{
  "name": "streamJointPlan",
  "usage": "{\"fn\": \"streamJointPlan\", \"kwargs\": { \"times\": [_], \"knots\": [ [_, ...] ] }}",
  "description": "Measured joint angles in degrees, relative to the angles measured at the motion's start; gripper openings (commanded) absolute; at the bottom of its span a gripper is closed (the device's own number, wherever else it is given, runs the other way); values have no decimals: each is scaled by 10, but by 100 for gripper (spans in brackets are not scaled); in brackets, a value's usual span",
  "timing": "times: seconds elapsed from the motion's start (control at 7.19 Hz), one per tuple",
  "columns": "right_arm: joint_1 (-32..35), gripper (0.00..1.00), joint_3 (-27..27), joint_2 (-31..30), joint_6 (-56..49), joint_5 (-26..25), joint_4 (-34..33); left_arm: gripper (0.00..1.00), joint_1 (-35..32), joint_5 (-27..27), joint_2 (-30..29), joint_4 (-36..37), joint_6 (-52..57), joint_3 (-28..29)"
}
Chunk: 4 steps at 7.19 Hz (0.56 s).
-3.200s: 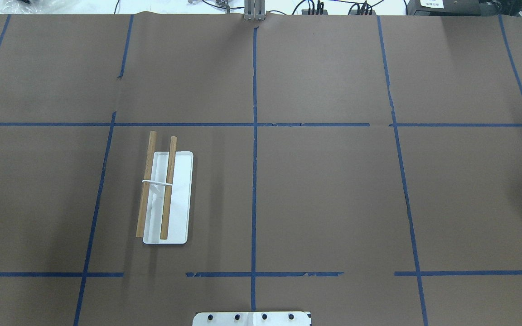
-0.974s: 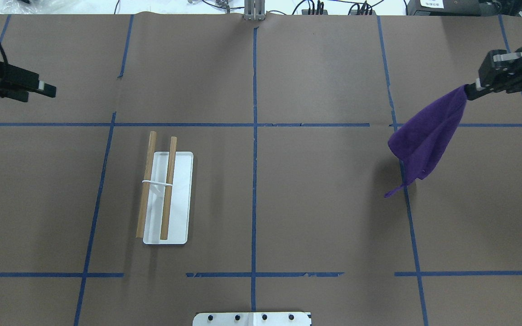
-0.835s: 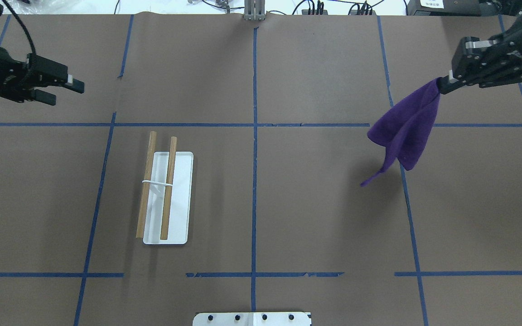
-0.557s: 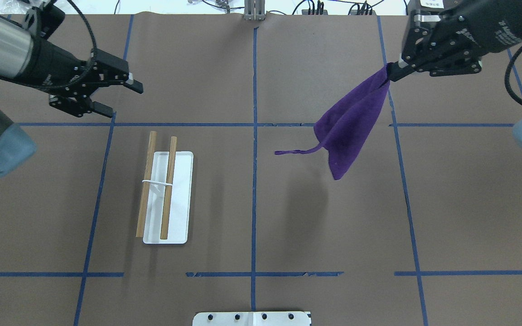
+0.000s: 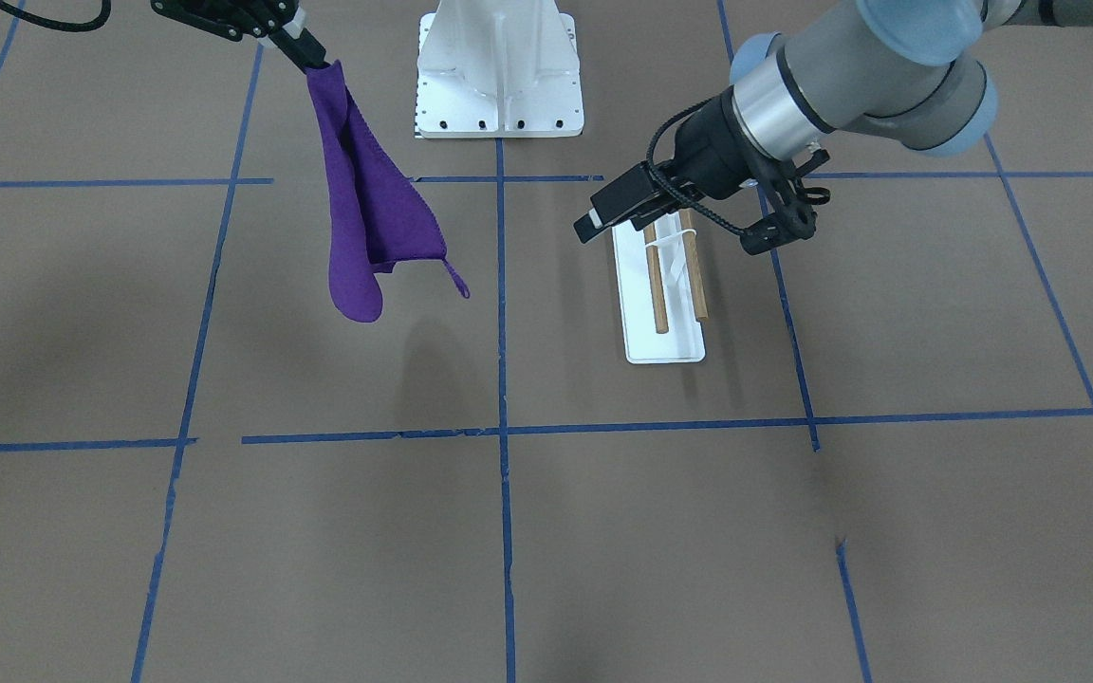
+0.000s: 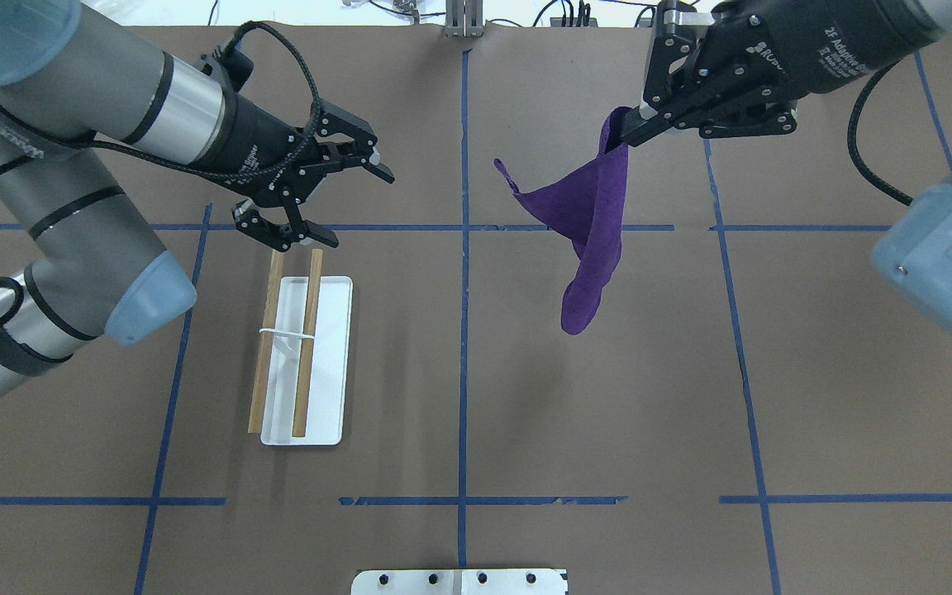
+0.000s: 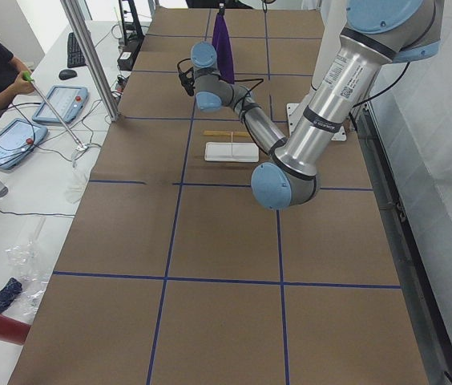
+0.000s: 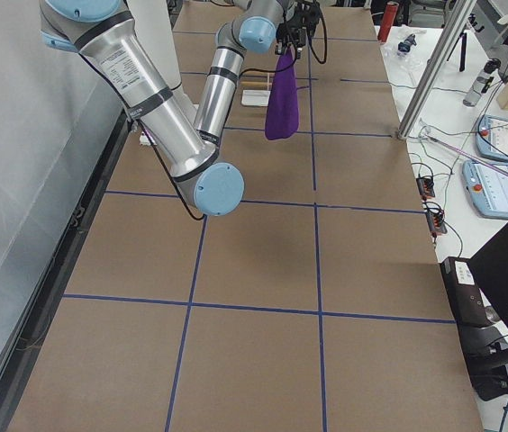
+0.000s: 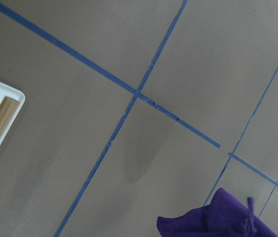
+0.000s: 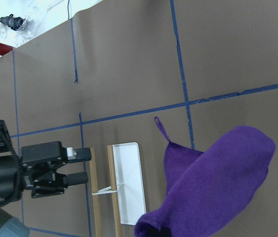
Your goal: Hang towel on rack
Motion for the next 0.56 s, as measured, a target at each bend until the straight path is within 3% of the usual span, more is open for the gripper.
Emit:
{"fn": "streamJointPlan", "kwargs": {
  "times": [0.56],
  "knots": [
    [-7,0,-1,10,1,-1,10,100,36,15,-52,0,-105,12]
  ]
}}
